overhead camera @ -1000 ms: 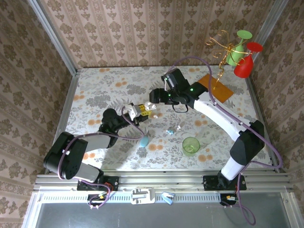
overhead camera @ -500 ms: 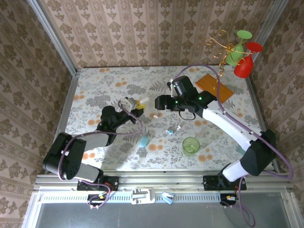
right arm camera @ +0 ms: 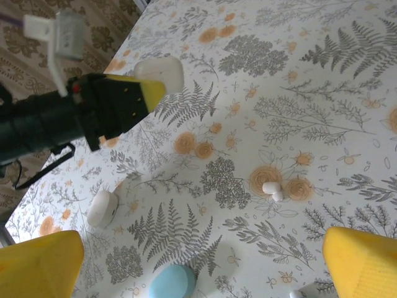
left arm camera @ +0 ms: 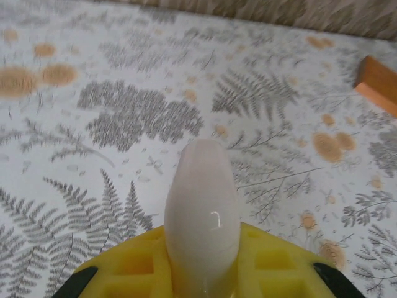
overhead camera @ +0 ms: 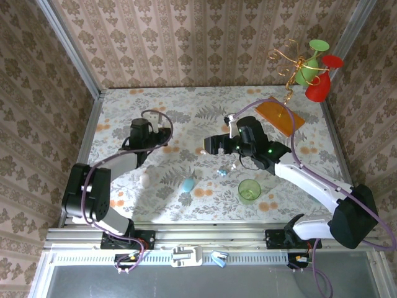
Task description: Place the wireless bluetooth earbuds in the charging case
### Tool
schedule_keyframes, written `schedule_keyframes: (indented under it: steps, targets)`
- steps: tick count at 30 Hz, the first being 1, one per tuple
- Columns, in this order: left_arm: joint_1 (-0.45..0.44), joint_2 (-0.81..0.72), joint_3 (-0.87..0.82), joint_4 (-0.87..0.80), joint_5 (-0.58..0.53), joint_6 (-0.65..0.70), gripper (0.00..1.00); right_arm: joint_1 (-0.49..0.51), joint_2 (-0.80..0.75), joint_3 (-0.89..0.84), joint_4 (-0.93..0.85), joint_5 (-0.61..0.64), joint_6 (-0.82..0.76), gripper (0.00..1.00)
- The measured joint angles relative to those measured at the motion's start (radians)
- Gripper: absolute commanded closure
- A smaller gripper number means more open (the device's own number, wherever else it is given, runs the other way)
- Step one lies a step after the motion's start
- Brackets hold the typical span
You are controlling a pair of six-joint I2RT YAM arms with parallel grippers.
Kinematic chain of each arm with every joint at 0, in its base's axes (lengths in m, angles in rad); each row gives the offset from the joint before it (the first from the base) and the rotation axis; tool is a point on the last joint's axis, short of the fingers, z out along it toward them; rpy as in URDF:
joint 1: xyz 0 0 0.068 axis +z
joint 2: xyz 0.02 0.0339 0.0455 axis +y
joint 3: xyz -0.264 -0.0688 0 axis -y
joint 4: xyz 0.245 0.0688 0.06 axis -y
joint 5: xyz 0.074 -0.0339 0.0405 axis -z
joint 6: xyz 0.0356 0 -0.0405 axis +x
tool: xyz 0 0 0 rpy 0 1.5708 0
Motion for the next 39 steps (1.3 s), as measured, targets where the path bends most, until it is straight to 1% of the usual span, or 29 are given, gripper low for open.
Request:
schedule_keyframes:
  steps: [7, 9, 11, 15, 17, 19, 20, 22, 25, 29, 31, 33, 35, 39]
  targets:
    - [0.028, 0.183, 0.214, -0.277, 0.001, -0.070, 0.99, 0.000, 0.000, -0.026, 0.066, -0.023, -0.001, 0.00]
    - [0.039, 0.237, 0.283, -0.346, 0.005, -0.077, 0.98, 0.000, 0.000, -0.034, 0.080, -0.033, -0.004, 0.00]
    - [0.048, 0.274, 0.328, -0.397, 0.008, -0.079, 0.94, 0.000, 0.000, -0.043, 0.087, -0.040, -0.008, 0.00]
    - [0.056, 0.317, 0.366, -0.469, 0.010, -0.086, 0.80, 0.000, -0.001, -0.063, 0.098, -0.042, -0.011, 0.00]
    - [0.060, 0.324, 0.369, -0.484, 0.015, -0.092, 0.70, 0.000, -0.002, -0.071, 0.100, -0.041, -0.011, 0.00]
    - [0.062, 0.324, 0.376, -0.496, 0.015, -0.098, 0.59, 0.000, -0.009, -0.078, 0.102, -0.039, -0.011, 0.00]
    - [0.064, 0.324, 0.378, -0.500, 0.015, -0.106, 0.51, 0.000, -0.014, -0.080, 0.103, -0.038, -0.011, 0.00]
    - [0.068, 0.324, 0.378, -0.506, 0.013, -0.111, 0.41, 0.000, -0.029, -0.085, 0.104, -0.033, -0.012, 0.00]
    - [0.069, 0.319, 0.374, -0.512, -0.003, -0.124, 0.21, 0.000, -0.063, -0.098, 0.107, -0.012, -0.012, 0.00]
    - [0.062, 0.233, 0.314, -0.510, -0.058, -0.130, 0.00, 0.000, -0.099, -0.130, 0.131, 0.026, -0.010, 0.00]
    - [0.047, 0.146, 0.261, -0.497, -0.110, -0.121, 0.00, 0.000, -0.100, -0.136, 0.130, 0.040, -0.006, 0.00]
    - [0.010, 0.056, 0.206, -0.464, -0.162, -0.090, 0.00, 0.000, -0.100, -0.141, 0.131, 0.049, -0.004, 0.00]
    - [-0.056, -0.035, 0.148, -0.417, -0.212, -0.035, 0.00, 0.000, -0.100, -0.144, 0.131, 0.061, 0.002, 0.00]
    - [-0.246, -0.194, 0.024, -0.312, -0.289, 0.100, 0.00, 0.000, -0.100, -0.149, 0.130, 0.088, 0.008, 0.00]
